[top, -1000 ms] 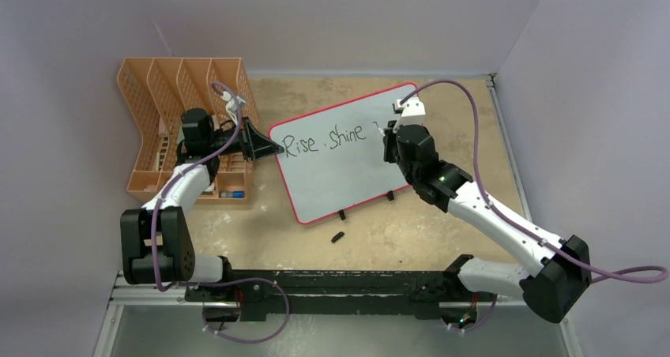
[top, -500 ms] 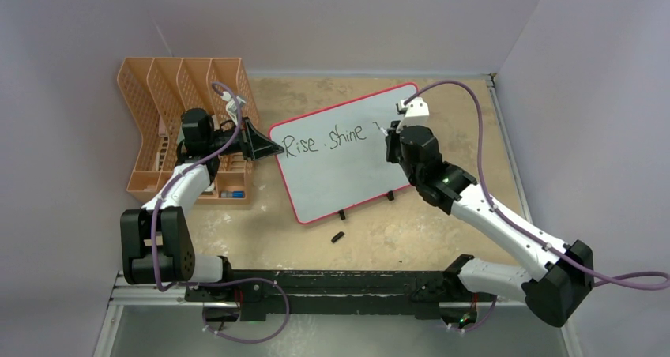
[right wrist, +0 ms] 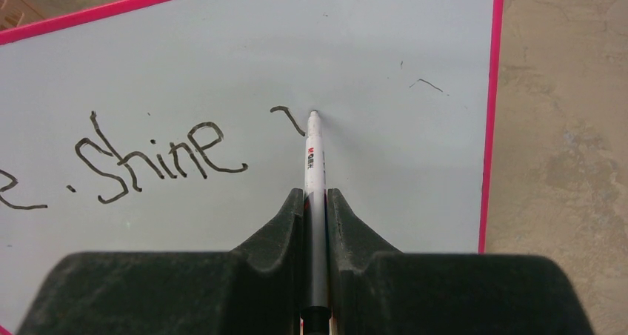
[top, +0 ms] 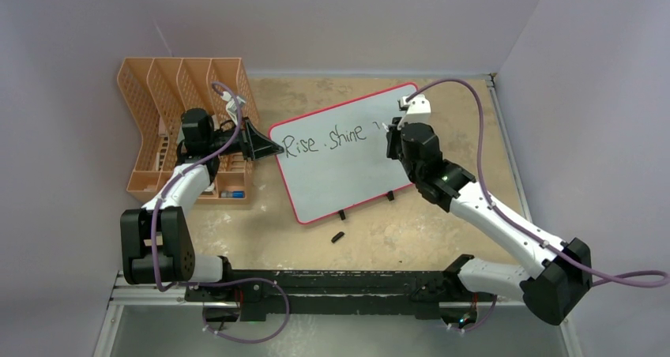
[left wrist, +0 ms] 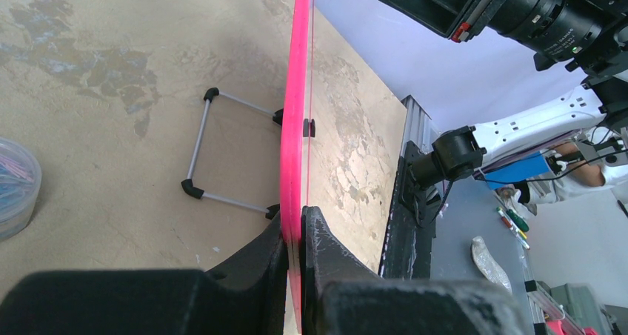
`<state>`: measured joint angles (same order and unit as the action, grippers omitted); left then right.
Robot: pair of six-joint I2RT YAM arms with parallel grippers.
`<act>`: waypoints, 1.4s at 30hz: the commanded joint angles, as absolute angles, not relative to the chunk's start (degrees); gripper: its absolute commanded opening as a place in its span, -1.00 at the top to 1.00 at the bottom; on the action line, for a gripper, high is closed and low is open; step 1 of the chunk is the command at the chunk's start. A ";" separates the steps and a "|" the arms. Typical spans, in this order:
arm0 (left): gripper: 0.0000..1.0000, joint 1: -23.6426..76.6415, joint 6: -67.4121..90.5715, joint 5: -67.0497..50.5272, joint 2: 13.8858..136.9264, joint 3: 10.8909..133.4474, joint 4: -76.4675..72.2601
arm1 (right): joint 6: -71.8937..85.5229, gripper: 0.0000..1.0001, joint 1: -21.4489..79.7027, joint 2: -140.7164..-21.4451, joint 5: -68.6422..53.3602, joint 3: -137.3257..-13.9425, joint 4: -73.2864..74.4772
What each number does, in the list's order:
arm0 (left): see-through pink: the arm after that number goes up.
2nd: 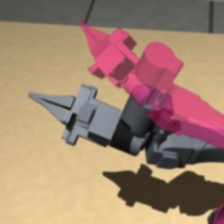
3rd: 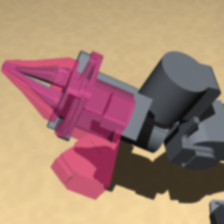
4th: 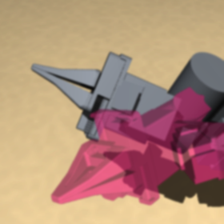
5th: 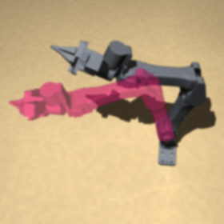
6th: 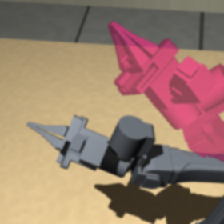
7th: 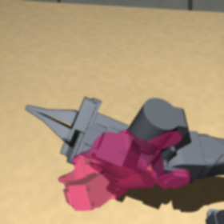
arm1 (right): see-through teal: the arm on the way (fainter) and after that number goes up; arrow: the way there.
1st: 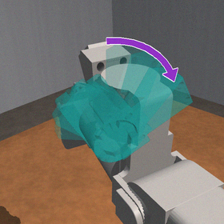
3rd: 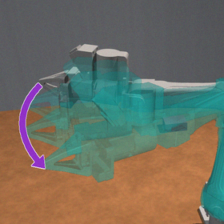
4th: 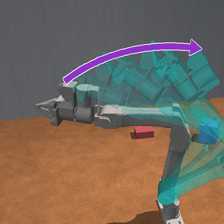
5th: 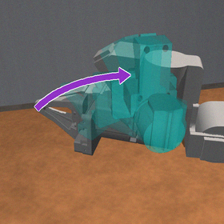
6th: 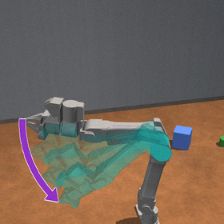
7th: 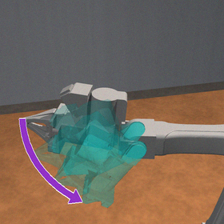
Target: Write a sentence on the whiteboard
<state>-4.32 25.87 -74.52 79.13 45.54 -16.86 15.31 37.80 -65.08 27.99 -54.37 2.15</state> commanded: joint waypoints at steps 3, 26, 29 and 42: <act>1.00 -3.69 23.82 -73.13 78.40 47.21 -16.69 | 14.28 1.00 37.46 -65.82 28.97 -57.42 -2.00; 1.00 -3.69 23.82 -73.13 78.31 47.28 -16.61 | 14.56 1.00 37.09 -67.30 28.05 -56.96 -1.48; 1.00 -3.69 23.82 -73.13 78.31 47.25 -16.61 | 14.76 1.00 37.11 -67.49 27.54 -56.87 -1.08; 1.00 -3.75 23.82 -73.03 78.27 47.20 -16.61 | 16.57 1.00 37.08 -66.80 25.32 -55.84 1.94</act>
<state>-4.32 25.87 -74.48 79.13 45.56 -16.62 15.40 37.32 -67.11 27.24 -55.40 0.45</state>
